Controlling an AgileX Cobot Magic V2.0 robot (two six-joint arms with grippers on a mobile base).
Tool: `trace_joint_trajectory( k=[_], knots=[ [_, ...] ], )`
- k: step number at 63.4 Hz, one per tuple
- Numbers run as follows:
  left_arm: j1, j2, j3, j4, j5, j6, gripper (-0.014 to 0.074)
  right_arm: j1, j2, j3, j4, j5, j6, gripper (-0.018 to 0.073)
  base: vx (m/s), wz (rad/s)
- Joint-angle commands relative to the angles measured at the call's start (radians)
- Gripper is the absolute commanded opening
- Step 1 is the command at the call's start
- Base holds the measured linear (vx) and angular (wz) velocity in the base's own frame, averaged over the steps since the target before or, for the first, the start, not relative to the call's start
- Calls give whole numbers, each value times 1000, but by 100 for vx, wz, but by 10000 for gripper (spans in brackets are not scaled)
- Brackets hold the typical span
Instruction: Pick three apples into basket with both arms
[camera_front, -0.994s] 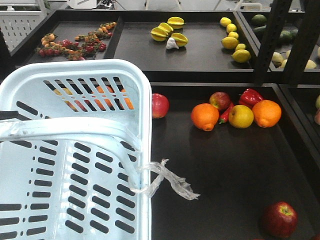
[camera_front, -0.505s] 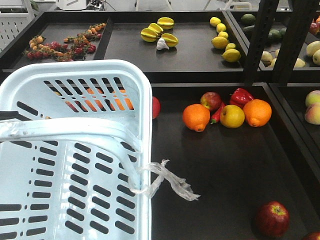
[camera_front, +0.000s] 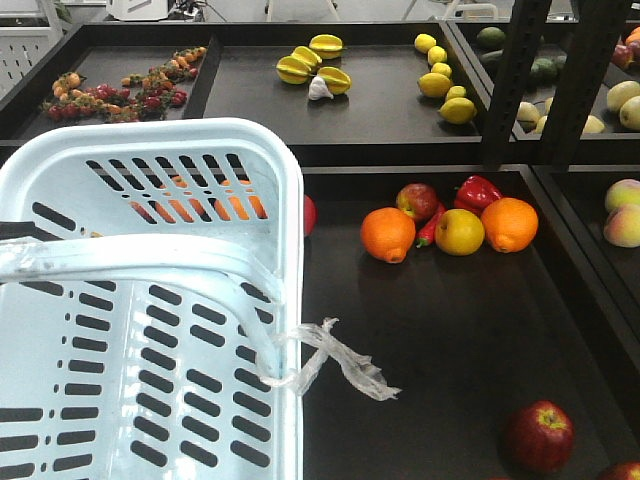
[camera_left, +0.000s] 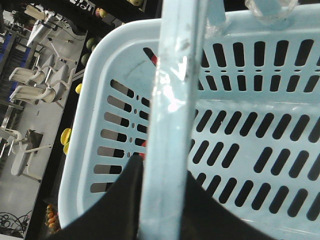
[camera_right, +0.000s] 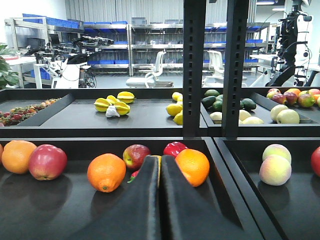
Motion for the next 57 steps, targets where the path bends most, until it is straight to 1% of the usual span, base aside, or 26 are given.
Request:
trace_joint_trajectory(
  k=[1,57],
  knots=[
    [-6,-3,-33,-19,-99,-12,-6,-6,-10,13,-1,-75,1,-9,0,-2],
    [-6,-3,-33,-19,-100,-12,-6,-6,-10,13,-1,-75,1,-9,0,0]
  ],
)
